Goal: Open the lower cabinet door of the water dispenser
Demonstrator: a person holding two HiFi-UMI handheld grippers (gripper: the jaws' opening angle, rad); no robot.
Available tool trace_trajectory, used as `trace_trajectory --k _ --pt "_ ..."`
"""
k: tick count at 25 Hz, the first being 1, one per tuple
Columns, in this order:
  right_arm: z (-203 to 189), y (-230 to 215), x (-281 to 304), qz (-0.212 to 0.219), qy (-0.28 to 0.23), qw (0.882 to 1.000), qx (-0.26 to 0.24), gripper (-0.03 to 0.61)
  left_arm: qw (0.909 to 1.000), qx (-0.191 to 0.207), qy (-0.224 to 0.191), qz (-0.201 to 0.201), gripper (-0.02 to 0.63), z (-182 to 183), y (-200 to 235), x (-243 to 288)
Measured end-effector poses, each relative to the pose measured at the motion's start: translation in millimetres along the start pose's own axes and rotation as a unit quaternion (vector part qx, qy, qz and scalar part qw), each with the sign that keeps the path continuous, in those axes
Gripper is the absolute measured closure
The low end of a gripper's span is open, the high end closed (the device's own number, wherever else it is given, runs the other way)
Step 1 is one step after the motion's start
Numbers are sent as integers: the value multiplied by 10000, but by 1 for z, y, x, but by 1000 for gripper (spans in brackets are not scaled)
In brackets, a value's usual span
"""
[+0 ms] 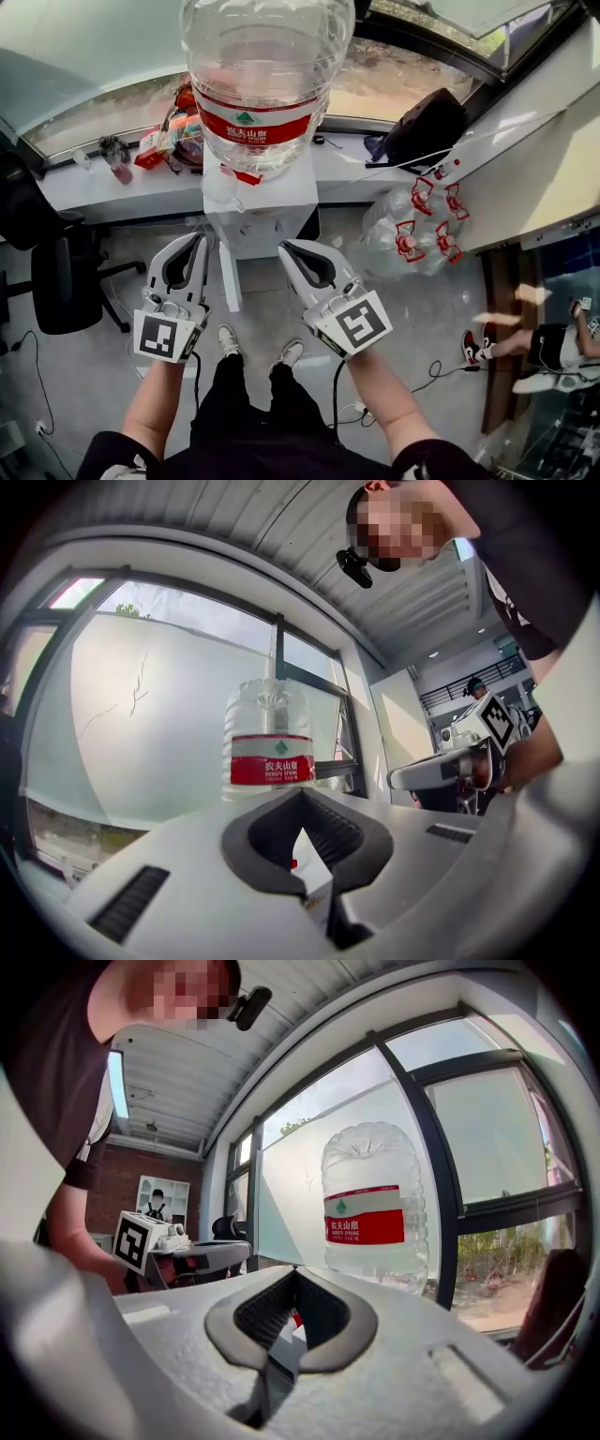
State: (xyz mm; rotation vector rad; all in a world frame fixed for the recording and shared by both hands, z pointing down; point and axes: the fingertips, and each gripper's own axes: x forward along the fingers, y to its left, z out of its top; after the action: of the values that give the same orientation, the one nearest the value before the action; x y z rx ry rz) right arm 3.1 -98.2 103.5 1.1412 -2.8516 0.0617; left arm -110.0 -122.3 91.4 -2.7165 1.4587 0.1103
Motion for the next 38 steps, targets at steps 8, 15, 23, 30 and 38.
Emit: trace_trajectory --k 8,15,23,30,38 --pt "64 -20 -18 -268 -337 9991 -21 572 9986 286 -405 165 607 77 7 -4" --pt "95 -45 -36 -472 -502 9976 -116 574 9965 507 -605 292 607 117 20 -12" --pt "114 -69 -52 -512 -624 9967 -14 572 9942 511 -703 626 607 131 30 -23" --pt "118 -96 -71 -834 -674 9942 -50 572 9922 534 -739 851 607 140 35 -36" --pt "108 -117 -100 -1406 -598 9880 -213 572 9911 490 -619 1071 607 138 40 -51"
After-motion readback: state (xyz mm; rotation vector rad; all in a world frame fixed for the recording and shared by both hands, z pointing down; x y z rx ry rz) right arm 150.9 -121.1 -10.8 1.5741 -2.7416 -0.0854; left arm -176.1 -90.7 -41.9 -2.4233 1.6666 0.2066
